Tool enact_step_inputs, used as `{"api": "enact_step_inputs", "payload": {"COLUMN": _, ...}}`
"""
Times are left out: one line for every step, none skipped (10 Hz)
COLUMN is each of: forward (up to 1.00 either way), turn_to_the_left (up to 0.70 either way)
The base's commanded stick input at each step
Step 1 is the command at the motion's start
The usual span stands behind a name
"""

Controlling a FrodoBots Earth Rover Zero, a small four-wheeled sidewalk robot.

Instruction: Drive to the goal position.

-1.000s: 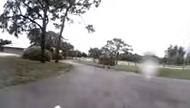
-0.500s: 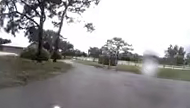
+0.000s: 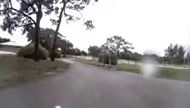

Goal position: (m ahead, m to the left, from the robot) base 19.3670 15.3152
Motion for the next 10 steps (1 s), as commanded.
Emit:
{"api": "enact_step_inputs", "payload": {"forward": 0.85, "turn_to_the_left": 0.00}}
{"api": "enact_step_inputs", "payload": {"forward": 0.85, "turn_to_the_left": 0.00}}
{"api": "enact_step_inputs", "payload": {"forward": 0.85, "turn_to_the_left": 0.00}}
{"api": "enact_step_inputs", "payload": {"forward": 0.85, "turn_to_the_left": 0.00}}
{"api": "enact_step_inputs", "payload": {"forward": 0.85, "turn_to_the_left": 0.00}}
{"api": "enact_step_inputs", "payload": {"forward": 0.85, "turn_to_the_left": 0.00}}
{"api": "enact_step_inputs", "payload": {"forward": 0.85, "turn_to_the_left": 0.00}}
{"api": "enact_step_inputs", "payload": {"forward": 0.85, "turn_to_the_left": 0.00}}
{"api": "enact_step_inputs", "payload": {"forward": 0.85, "turn_to_the_left": 0.00}}
{"api": "enact_step_inputs", "payload": {"forward": 0.85, "turn_to_the_left": 0.00}}
